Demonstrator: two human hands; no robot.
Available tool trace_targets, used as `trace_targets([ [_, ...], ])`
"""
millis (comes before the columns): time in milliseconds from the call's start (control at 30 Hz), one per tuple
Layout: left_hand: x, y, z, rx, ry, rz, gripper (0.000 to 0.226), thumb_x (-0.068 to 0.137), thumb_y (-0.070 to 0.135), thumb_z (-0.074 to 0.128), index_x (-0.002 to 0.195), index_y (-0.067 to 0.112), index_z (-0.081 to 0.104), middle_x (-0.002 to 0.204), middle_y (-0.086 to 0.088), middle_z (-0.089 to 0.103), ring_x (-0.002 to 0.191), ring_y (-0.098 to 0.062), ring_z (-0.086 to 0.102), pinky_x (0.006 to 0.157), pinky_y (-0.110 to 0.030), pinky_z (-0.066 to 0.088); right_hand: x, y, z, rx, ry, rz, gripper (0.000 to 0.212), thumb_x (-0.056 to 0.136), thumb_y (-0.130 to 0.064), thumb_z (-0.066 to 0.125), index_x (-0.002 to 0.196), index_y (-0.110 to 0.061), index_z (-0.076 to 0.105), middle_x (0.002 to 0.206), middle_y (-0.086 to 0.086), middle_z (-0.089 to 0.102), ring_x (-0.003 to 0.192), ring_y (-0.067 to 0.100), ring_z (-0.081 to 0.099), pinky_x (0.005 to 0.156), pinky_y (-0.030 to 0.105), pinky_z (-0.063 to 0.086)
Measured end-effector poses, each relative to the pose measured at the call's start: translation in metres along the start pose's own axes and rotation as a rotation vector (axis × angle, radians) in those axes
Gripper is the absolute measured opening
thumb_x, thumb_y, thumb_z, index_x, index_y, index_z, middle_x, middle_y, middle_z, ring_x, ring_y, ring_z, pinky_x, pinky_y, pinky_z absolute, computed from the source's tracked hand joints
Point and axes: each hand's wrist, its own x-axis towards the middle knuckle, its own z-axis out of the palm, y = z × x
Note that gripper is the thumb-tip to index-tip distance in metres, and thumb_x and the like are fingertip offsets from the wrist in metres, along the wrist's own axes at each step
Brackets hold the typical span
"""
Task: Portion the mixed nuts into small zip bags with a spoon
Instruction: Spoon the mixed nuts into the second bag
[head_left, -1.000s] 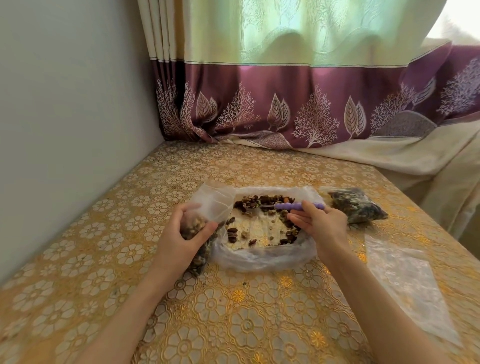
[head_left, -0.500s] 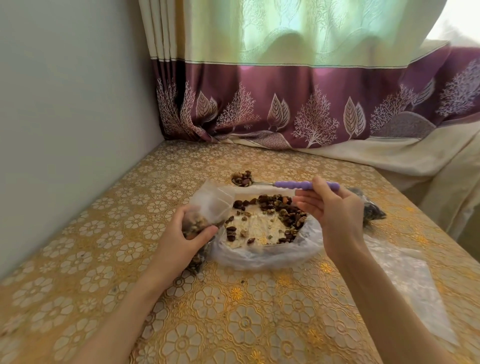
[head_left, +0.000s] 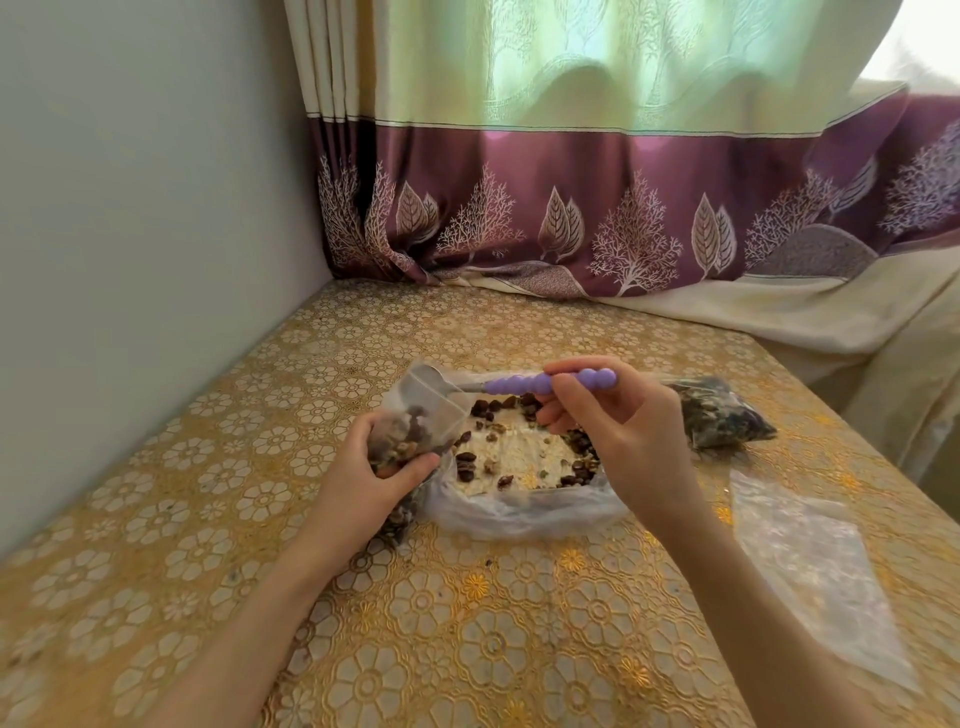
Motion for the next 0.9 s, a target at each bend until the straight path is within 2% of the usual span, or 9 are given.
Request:
trace_targets([
  [100,-0.001,0.002,0.0,-0.009,-0.008,-0.001,0.046,0.06,0.05,0.07,0.097,0.04,0.046,0.099,0.019,0.057,0.09,0.006,0.054,0.069,-0.013,0.041,0.002,0.001,-0.003,-0.044,0.033,-0.016,0.007,0.085,-0.013,0.061,0.088,-0.014,0.067,0.093,0.009,0.061,0.077,0.001,0.058,0.065,0.013,0.048],
  [167,-0.001,0.003,0.0,-0.009,-0.007,0.0,0.051,0.058,0.053,0.069,0.101,0.038,0.046,0.1,0.019,0.057,0.089,0.006,0.054,0.068,-0.013,0.041,0.005,0.002,-0.008,-0.035,0.111,0.019,0.019,0.08,-0.03,0.06,0.084,-0.015,0.069,0.098,0.011,0.057,0.083,0.003,0.054,0.069,0.014,0.047],
  [233,-0.001,0.003,-0.001,-0.006,-0.004,0.003,0.055,0.057,0.054,0.068,0.103,0.035,0.046,0.1,0.017,0.058,0.089,0.005,0.055,0.067,-0.013,0.041,0.007,0.005,-0.015,-0.014,0.179,0.065,0.022,0.077,-0.037,0.058,0.082,-0.018,0.069,0.098,0.01,0.057,0.086,0.009,0.053,0.076,0.021,0.047],
  [300,-0.001,0.003,0.0,-0.012,-0.007,-0.005,0.056,0.056,0.054,0.068,0.104,0.035,0.046,0.1,0.015,0.058,0.087,0.005,0.056,0.066,-0.011,0.04,0.008,0.009,-0.023,0.018,0.234,0.102,0.021,0.077,-0.037,0.06,0.081,-0.02,0.07,0.095,0.005,0.058,0.085,0.014,0.052,0.079,0.028,0.046],
  [400,-0.001,0.002,-0.001,-0.02,-0.018,-0.023,0.059,0.056,0.054,0.069,0.107,0.033,0.047,0.1,0.014,0.058,0.088,0.004,0.056,0.066,-0.012,0.042,0.007,0.019,-0.033,0.073,0.302,0.156,0.015,0.082,-0.03,0.062,0.08,-0.017,0.07,0.091,0.003,0.057,0.077,0.01,0.051,0.071,0.022,0.046],
  [500,0.0,0.001,0.0,-0.009,-0.01,-0.022,0.062,0.058,0.053,0.069,0.111,0.029,0.048,0.101,0.014,0.058,0.09,0.002,0.056,0.068,-0.015,0.042,0.003,0.032,-0.041,0.03,0.367,0.239,0.017,0.089,-0.02,0.06,0.076,-0.013,0.068,0.084,0.004,0.054,0.068,0.006,0.049,0.069,0.019,0.044],
  [633,-0.001,0.003,0.002,-0.009,-0.015,-0.02,0.063,0.059,0.051,0.069,0.113,0.027,0.047,0.101,0.016,0.057,0.09,0.003,0.054,0.067,-0.014,0.041,-0.011,0.043,-0.051,-0.031,0.422,0.344,0.027,0.09,-0.023,0.061,0.064,-0.022,0.069,0.084,0.007,0.057,0.075,0.012,0.05,0.072,0.025,0.042],
  [800,0.0,0.004,0.0,-0.014,-0.001,-0.016,0.063,0.058,0.05,0.069,0.112,0.027,0.047,0.101,0.016,0.056,0.09,0.002,0.054,0.067,-0.016,0.041,-0.023,0.045,-0.056,-0.063,0.454,0.401,0.036,0.09,-0.025,0.062,0.056,-0.031,0.073,0.074,0.001,0.053,0.07,0.014,0.046,0.069,0.029,0.042],
  [900,0.0,0.003,0.0,-0.017,-0.001,-0.01,0.063,0.058,0.05,0.069,0.113,0.027,0.047,0.102,0.016,0.056,0.091,0.002,0.054,0.067,-0.015,0.04,-0.028,0.046,-0.059,-0.093,0.522,0.429,0.03,0.088,-0.028,0.064,0.059,-0.019,0.069,0.058,-0.001,0.047,0.056,0.013,0.041,0.061,0.027,0.038],
])
